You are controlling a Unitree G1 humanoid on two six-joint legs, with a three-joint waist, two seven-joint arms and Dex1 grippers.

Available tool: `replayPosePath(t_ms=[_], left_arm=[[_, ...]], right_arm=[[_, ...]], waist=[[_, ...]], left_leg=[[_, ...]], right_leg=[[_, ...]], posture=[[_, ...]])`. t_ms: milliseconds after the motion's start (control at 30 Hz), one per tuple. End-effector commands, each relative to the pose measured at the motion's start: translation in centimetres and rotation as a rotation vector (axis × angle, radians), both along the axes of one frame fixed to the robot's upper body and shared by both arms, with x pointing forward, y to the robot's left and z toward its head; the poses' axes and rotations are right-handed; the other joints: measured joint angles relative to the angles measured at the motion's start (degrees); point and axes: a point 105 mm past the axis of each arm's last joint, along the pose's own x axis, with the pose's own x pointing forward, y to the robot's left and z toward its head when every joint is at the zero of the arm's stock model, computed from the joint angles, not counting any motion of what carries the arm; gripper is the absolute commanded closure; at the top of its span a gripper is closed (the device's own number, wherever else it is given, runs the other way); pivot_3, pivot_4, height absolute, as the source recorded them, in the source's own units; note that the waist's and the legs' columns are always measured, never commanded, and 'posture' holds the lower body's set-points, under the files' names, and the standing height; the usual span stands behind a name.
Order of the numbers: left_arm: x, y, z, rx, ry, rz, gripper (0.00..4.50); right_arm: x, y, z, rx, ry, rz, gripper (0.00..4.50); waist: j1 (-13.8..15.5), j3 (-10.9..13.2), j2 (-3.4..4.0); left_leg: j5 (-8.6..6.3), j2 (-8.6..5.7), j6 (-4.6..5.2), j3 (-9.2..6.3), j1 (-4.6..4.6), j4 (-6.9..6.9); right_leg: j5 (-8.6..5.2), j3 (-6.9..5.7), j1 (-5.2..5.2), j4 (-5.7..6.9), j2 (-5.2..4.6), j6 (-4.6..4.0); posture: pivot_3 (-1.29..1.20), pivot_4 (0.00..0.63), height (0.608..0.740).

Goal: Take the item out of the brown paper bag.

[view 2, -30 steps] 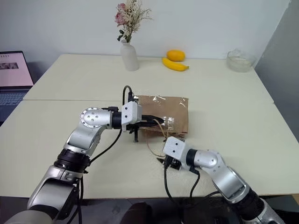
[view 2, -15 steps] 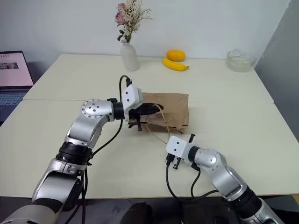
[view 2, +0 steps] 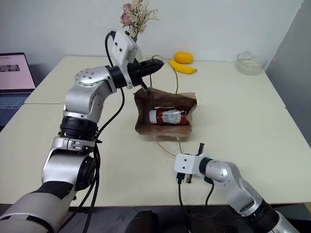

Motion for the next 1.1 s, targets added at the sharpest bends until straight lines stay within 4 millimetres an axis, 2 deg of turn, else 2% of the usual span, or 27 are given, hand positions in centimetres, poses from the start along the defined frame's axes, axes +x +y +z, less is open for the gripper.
replayPosePath(t_ms=[33, 100, 200, 267, 367, 467, 567, 767, 933, 967, 1100], left_arm=[[-0.9, 0.0, 2.6, -0.044, -0.070, -0.048, 4.50], [-1.4, -0.2, 2.3, -0.041, -0.055, -0.082, 4.50], [-2.1, -0.6, 1.3, -0.004, -0.046, -0.119, 4.50], [-2.5, -0.8, 0.9, 0.013, -0.046, -0.137, 4.50], [-3.6, -1.3, 0.1, 0.032, -0.034, -0.192, 4.50], [-4.4, -1.7, -0.1, 0.031, -0.022, -0.233, 4.50], [-5.0, -1.9, -0.4, 0.047, -0.023, -0.263, 4.50], [-5.5, -2.2, -1.1, 0.046, -0.009, -0.279, 4.50], [-5.5, -2.3, -1.3, 0.047, -0.004, -0.283, 4.50], [-5.5, -2.3, -1.3, 0.045, -0.003, -0.283, 4.50], [-5.3, -2.3, -1.1, 0.031, 0.001, -0.279, 4.50]], right_arm=[[-0.5, -0.4, -0.9, -0.011, 0.047, -0.005, 4.48], [-0.2, -0.2, -0.1, 0.033, 0.033, -0.018, 4.48], [0.4, 0.0, 1.3, 0.123, 0.023, -0.057, 3.85], [0.4, 0.2, 2.0, 0.156, 0.030, -0.056, 3.14], [0.4, 0.2, 4.1, 0.219, 0.024, -0.061, 2.09], [-0.3, -0.7, 5.7, 0.259, 0.075, -0.069, 1.07], [-1.0, -2.9, 6.7, 0.282, 0.155, -0.151, 1.07], [-4.0, -5.4, 7.1, 0.241, 0.300, -0.100, 1.07], [-6.1, -4.6, 7.7, 0.241, 0.399, 0.024, 1.07], [-5.9, -4.3, 8.1, 0.246, 0.375, 0.038, 1.07], [-2.7, -1.9, 10.6, 0.305, 0.192, 0.050, 1.07]], waist=[[0.00, 0.00, 0.00], [0.00, 0.00, 0.00], [-0.01, 0.00, 0.00], [-0.03, 0.00, 0.00], [-0.04, 0.01, 0.01], [-0.01, 0.01, 0.01], [0.02, 0.01, 0.02], [0.05, 0.01, 0.02], [-0.11, 0.01, 0.02], [-0.13, 0.01, 0.02], [-0.72, 0.02, 0.03]], left_leg=[[0.00, 0.00, 0.00, 0.00, 0.00, 0.00], [0.00, 0.02, 0.00, -0.02, -0.02, 0.00], [0.00, 0.03, -0.01, -0.01, -0.02, 0.00], [0.01, 0.05, -0.01, -0.01, -0.01, 0.00], [0.01, 0.07, -0.01, -0.02, -0.01, 0.00], [0.01, 0.07, -0.01, -0.06, -0.03, 0.00], [0.01, 0.06, -0.01, -0.07, -0.04, 0.01], [0.00, 0.03, 0.00, -0.09, -0.04, 0.00], [0.00, 0.02, 0.00, -0.05, 0.00, 0.00], [0.00, 0.02, 0.00, -0.06, 0.00, 0.00], [0.00, 0.02, 0.00, -0.01, 0.04, 0.00]], right_leg=[[0.00, 0.00, 0.00, 0.00, -0.01, 0.00], [0.00, -0.02, -0.01, 0.00, -0.02, 0.00], [0.00, 0.00, -0.01, 0.01, -0.02, 0.00], [0.00, 0.02, -0.02, 0.03, -0.02, -0.01], [0.01, 0.02, -0.03, 0.05, -0.02, -0.01], [0.00, 0.00, -0.03, 0.04, -0.03, -0.01], [0.00, -0.01, -0.02, 0.04, -0.07, -0.01], [0.00, -0.04, 0.00, 0.00, -0.11, 0.00], [0.00, 0.00, 0.01, 0.02, -0.05, 0.00], [0.00, -0.01, 0.01, 0.02, -0.03, 0.00], [0.02, 0.04, 0.00, 0.04, 0.03, 0.01]], posture=[[0.00, 0.150, 0.740], [0.00, 0.150, 0.740], [0.00, 0.150, 0.740], [0.00, 0.150, 0.740], [0.00, 0.150, 0.740], [0.00, 0.150, 0.740], [0.00, 0.150, 0.740], [0.00, 0.150, 0.740], [0.00, 0.150, 0.740], [0.00, 0.150, 0.740], [0.00, 0.150, 0.740]])
